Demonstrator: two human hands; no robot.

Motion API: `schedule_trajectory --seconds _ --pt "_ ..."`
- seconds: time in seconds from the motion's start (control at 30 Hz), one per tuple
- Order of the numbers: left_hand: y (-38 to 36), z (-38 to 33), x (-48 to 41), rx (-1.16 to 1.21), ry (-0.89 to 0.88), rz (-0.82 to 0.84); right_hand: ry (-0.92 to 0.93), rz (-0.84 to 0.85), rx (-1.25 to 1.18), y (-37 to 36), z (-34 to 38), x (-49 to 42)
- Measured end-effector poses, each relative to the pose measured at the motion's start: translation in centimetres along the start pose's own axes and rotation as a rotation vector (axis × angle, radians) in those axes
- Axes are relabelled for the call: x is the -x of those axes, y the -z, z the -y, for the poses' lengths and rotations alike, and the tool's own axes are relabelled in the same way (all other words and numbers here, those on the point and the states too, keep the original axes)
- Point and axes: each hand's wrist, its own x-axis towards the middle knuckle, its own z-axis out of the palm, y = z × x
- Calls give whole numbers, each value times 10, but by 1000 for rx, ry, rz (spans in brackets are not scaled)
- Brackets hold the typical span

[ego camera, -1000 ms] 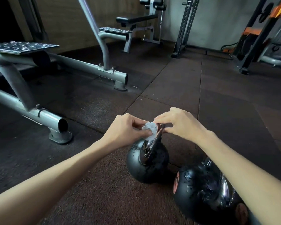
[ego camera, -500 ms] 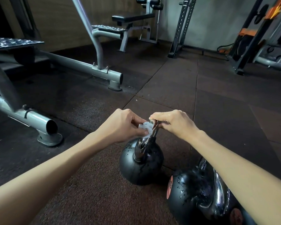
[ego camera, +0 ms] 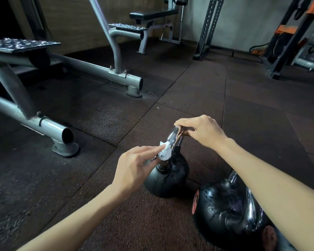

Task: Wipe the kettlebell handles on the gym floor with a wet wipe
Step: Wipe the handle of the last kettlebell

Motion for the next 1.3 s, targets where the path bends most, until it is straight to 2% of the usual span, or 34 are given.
schedule_trajectory --seconds 0.13,0.3,0.57,0.7,0.9,1.0,1.07,1.13,1.2,1.3 --pt "-11 0 16 99 82 -118 -12 6 6 1 3 2" --pt "-16 -4 26 196 166 -164 8 -16 -12 1 10 8" --pt "-30 15 59 209 399 -109 25 -23 -31 1 13 10" --pt "-30 7 60 294 411 -156 23 -34 -70 -2 12 13" --pt "-38 5 61 276 518 -112 -18 -104 -148 -13 14 17" --pt "-31 -7 61 309 508 -104 -42 -112 -141 -14 21 22" --pt "-18 -11 61 302 522 -102 -59 -74 -129 -6 30 24" --pt "1 -7 59 272 515 -133 -98 33 -136 7 42 27" --pt "21 -5 55 257 515 -178 -117 88 -189 20 60 38" --pt "41 -13 50 279 437 -185 -163 -44 -514 27 100 67"
